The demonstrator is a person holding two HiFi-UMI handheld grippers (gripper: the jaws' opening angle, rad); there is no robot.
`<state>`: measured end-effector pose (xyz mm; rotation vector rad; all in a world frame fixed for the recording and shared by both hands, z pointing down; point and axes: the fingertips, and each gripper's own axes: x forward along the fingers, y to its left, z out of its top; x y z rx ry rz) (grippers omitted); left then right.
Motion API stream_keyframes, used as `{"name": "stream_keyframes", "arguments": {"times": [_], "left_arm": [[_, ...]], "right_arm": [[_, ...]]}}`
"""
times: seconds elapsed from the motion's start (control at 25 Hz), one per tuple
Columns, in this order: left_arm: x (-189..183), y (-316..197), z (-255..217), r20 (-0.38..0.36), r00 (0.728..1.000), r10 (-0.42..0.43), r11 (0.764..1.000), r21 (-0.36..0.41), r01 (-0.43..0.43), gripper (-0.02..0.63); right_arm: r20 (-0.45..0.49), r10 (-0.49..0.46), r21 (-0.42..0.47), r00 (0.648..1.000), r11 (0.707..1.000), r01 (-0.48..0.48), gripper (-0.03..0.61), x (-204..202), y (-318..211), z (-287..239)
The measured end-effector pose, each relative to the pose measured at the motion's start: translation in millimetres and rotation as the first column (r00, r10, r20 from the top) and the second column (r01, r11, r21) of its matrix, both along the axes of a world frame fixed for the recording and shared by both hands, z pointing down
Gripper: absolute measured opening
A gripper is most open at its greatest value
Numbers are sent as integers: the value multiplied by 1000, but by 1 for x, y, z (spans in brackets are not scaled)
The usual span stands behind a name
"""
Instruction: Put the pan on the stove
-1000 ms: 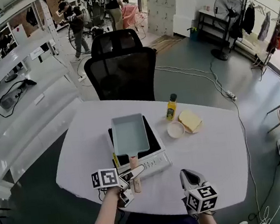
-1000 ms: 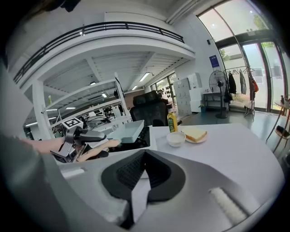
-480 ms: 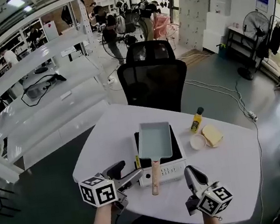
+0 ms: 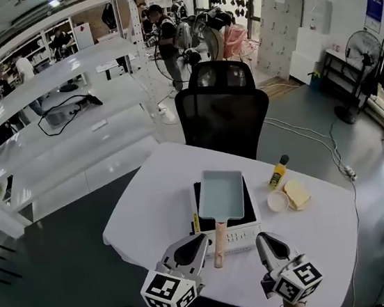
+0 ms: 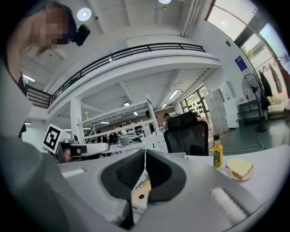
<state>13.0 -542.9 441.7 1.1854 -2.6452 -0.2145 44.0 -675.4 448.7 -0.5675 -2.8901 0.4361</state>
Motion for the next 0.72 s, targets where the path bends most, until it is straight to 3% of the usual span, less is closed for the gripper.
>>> {"name": "stream_keyframes", "arguments": {"times": [0.12,0.28,0.72], "left_arm": [[11,2,22,-70,997,-18,999,43,21,9],[21,8,46,-149,988,-37,998,35,43,9],[27,4,55,-183,983,5,1000,8,-3,9]], "right_arm": [[-11,31,75,999,997,-30,6,4,-4,6],[-30,51,96,998,994,-48,2,9,-9,10],[-50,80,124,996,990,-73,2,18,-12,20]]}}
